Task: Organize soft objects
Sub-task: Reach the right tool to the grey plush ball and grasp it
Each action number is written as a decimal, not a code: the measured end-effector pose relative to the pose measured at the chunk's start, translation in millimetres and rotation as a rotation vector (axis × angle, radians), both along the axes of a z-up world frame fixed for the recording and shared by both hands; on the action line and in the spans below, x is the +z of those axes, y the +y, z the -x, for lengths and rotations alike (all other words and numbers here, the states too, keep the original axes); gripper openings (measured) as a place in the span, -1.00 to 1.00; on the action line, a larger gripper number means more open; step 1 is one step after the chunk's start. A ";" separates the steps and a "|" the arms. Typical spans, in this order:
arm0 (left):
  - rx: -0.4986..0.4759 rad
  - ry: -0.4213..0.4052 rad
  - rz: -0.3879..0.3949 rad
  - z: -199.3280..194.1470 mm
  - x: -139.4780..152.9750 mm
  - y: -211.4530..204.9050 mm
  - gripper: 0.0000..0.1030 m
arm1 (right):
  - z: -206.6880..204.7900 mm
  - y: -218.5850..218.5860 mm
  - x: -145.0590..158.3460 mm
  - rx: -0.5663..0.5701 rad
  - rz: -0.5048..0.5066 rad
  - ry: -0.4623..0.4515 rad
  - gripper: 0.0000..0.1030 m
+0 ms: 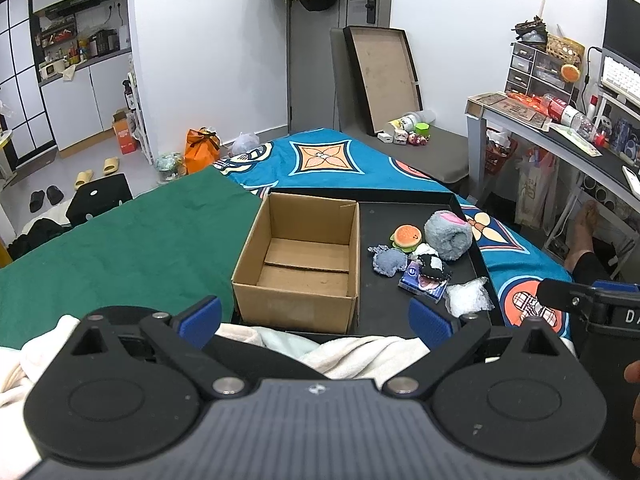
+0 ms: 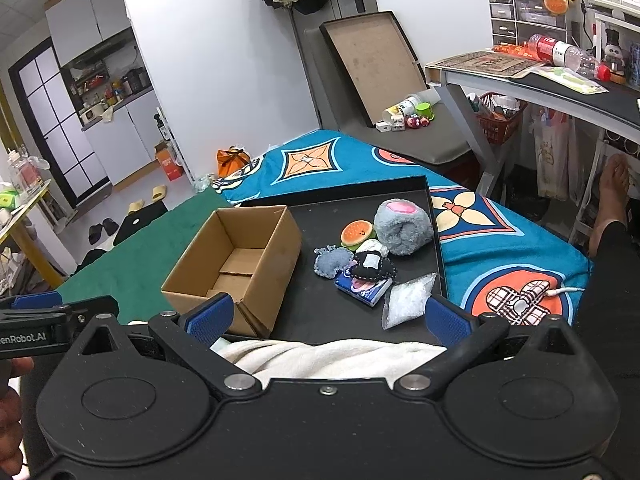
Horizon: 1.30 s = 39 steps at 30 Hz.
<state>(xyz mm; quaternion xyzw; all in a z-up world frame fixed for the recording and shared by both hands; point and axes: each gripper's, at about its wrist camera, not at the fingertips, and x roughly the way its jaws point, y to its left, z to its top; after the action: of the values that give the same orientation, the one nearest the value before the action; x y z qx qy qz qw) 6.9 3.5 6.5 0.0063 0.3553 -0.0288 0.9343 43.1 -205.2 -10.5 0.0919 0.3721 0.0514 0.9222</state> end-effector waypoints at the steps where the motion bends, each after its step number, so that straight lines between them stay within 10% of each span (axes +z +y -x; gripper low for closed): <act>1: -0.002 0.005 0.006 -3.2 -0.4 1.2 0.92 | -2.8 0.6 -1.4 -0.003 0.001 0.004 1.00; 39: 0.112 0.127 -0.020 -132.6 -59.2 70.6 0.88 | -136.8 -15.0 -69.5 -0.098 -0.058 0.091 1.00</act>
<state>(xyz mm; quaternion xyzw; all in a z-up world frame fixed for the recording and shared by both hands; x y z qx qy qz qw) 139.5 74.1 -52.7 -0.0062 0.4138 0.0268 0.9099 179.9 -220.3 -80.0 0.1389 0.4071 0.0127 0.9027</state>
